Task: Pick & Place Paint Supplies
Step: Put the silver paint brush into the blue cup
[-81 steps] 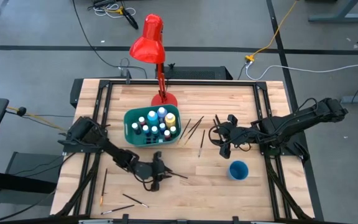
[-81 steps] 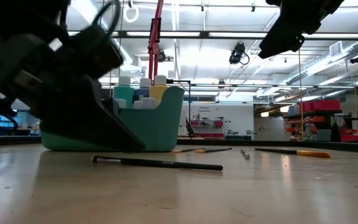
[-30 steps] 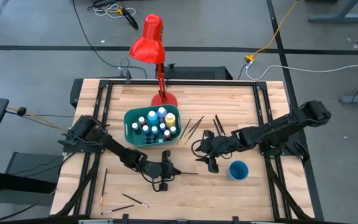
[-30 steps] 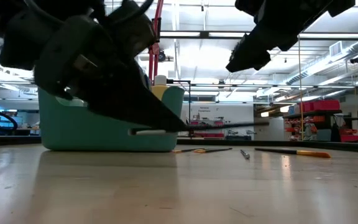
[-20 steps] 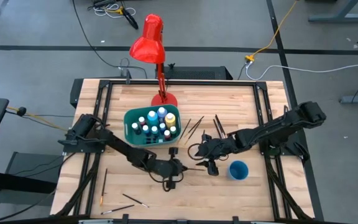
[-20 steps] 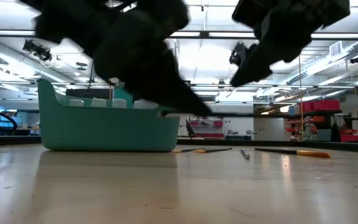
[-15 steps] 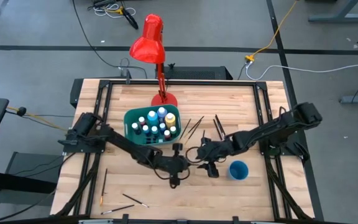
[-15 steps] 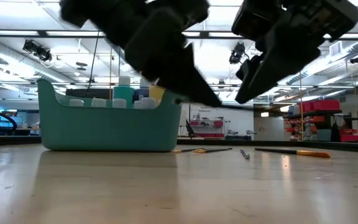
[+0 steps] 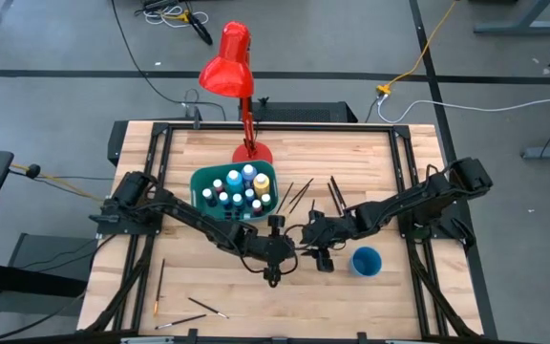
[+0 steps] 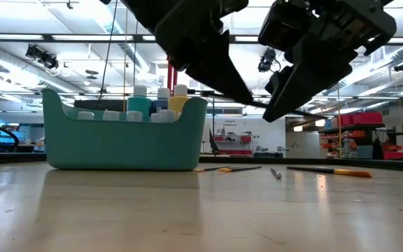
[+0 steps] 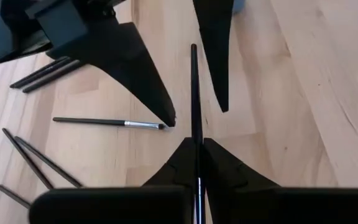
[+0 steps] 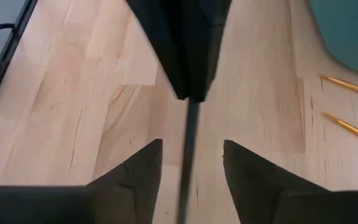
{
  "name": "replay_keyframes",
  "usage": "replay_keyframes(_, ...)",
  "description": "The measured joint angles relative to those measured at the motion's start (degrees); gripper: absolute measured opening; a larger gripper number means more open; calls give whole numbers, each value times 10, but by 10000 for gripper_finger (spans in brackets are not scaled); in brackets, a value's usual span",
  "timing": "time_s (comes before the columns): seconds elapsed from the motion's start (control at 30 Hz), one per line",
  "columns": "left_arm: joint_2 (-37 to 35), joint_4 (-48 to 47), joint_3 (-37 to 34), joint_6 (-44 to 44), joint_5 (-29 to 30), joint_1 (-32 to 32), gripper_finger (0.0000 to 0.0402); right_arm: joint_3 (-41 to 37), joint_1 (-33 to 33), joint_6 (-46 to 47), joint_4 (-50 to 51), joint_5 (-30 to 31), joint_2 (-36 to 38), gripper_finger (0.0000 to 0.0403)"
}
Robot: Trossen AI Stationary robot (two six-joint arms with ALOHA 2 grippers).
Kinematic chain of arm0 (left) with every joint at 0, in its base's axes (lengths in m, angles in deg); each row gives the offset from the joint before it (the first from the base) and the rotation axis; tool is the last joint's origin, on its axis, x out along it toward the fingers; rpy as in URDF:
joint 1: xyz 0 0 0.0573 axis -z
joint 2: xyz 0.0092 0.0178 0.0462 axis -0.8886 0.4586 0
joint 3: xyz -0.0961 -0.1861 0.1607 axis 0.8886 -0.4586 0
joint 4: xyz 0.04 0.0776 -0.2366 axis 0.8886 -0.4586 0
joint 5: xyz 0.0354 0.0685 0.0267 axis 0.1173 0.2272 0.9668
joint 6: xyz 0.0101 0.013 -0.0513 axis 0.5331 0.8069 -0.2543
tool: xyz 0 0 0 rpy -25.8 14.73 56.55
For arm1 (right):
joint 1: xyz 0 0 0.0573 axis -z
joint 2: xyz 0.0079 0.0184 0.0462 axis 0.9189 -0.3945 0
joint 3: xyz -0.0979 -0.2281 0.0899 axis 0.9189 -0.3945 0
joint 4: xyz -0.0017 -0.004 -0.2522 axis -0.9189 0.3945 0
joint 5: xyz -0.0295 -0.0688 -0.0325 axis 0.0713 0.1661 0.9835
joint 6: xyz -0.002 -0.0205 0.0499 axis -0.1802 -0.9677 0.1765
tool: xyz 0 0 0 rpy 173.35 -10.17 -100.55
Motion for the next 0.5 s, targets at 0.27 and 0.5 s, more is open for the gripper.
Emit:
replay_keyframes(0.27, 0, 2, 0, 3, 3, -2, 15, 0, 7, -18, -5, 10, 0, 103)
replay_keyframes(0.5, 0, 7, 0, 4, 7, -7, 18, 0, 7, -20, -4, 3, 0, 61)
